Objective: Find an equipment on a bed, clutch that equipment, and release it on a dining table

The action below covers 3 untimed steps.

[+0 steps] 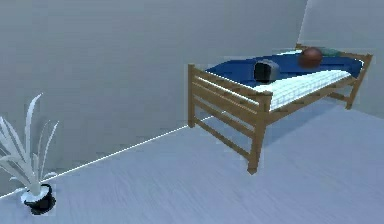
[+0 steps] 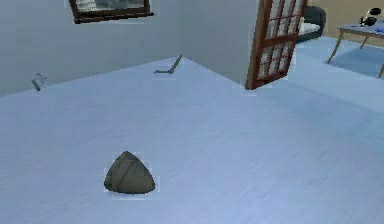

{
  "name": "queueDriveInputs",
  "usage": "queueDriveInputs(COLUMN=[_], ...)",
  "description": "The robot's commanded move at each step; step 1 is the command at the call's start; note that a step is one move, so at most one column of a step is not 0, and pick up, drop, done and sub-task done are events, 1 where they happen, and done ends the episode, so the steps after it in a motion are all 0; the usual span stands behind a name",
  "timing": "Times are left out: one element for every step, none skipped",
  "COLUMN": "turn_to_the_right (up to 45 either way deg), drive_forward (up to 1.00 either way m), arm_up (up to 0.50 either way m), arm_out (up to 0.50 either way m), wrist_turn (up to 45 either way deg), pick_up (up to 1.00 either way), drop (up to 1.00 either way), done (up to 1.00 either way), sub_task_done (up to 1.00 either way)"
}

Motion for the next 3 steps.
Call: queueDriveInputs(turn_to_the_right=[30.0, 0.0, 45.0], drive_forward=[0.0, 0.75, 0.0], arm_up=[0.0, 0.0, 0.0], arm_out=[0.0, 0.0, 0.0], wrist_turn=[0.0, 0.0, 0.0], pick_up=[0.0, 0.0, 0.0], drop=[0.0, 0.0, 0.0], done=[0.0, 0.0, 0.0], sub_task_done=[0.0, 0.0, 0.0])
